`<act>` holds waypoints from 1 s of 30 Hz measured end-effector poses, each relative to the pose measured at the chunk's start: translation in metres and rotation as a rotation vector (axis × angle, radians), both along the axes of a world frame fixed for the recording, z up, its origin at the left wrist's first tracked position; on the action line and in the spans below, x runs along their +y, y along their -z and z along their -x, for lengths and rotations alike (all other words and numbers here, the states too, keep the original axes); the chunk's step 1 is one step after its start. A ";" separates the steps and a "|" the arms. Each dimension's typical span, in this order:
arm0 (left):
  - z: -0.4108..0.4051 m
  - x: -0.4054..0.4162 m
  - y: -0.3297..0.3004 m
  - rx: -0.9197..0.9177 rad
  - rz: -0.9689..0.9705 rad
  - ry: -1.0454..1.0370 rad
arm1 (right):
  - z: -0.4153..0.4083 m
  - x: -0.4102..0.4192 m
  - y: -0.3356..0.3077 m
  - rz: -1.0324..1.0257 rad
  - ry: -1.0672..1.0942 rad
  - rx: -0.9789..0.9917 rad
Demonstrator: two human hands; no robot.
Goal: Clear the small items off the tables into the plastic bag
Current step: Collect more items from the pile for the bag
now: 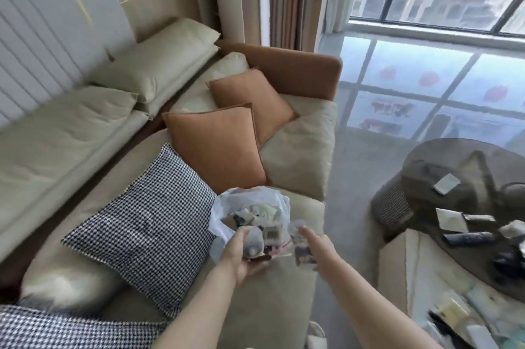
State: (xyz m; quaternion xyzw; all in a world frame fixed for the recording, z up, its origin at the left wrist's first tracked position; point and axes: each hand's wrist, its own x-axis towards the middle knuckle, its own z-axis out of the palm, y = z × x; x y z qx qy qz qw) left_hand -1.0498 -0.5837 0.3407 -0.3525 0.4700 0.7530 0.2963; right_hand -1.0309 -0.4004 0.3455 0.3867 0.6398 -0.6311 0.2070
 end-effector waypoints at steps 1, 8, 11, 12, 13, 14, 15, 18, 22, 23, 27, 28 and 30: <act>0.006 -0.003 0.003 -0.010 0.015 -0.002 | 0.012 -0.003 0.007 -0.014 -0.014 -0.018; 0.068 -0.002 0.038 -0.062 0.033 -0.169 | 0.099 -0.016 0.058 -0.036 -0.143 -0.124; 0.096 0.003 0.064 -0.104 0.071 -0.177 | 0.131 -0.019 0.091 -0.050 -0.211 -0.215; 0.105 0.004 0.076 -0.118 0.103 -0.168 | 0.141 -0.020 0.101 -0.053 -0.225 -0.237; 0.113 0.004 0.088 -0.128 0.134 -0.158 | 0.151 -0.021 0.112 -0.052 -0.234 -0.255; 0.120 0.003 0.101 -0.140 0.166 -0.147 | 0.160 -0.021 0.124 -0.054 -0.241 -0.273; 0.127 0.002 0.114 -0.153 0.197 -0.140 | 0.169 -0.022 0.135 -0.058 -0.240 -0.292; 0.142 -0.003 0.150 -0.207 0.271 -0.177 | 0.192 -0.029 0.166 -0.070 -0.240 -0.332; 0.153 -0.010 0.186 -0.247 0.368 -0.181 | 0.212 -0.039 0.197 -0.056 -0.280 -0.319; 0.154 -0.012 0.191 -0.247 0.395 -0.163 | 0.213 -0.041 0.202 -0.055 -0.291 -0.309; 0.151 -0.018 0.186 -0.290 0.567 -0.130 | 0.208 -0.041 0.201 -0.084 -0.330 -0.249; 0.151 -0.019 0.181 -0.292 0.585 -0.117 | 0.205 -0.040 0.197 -0.080 -0.336 -0.237; 0.148 -0.019 0.170 -0.277 0.575 -0.092 | 0.200 -0.036 0.186 -0.085 -0.343 -0.227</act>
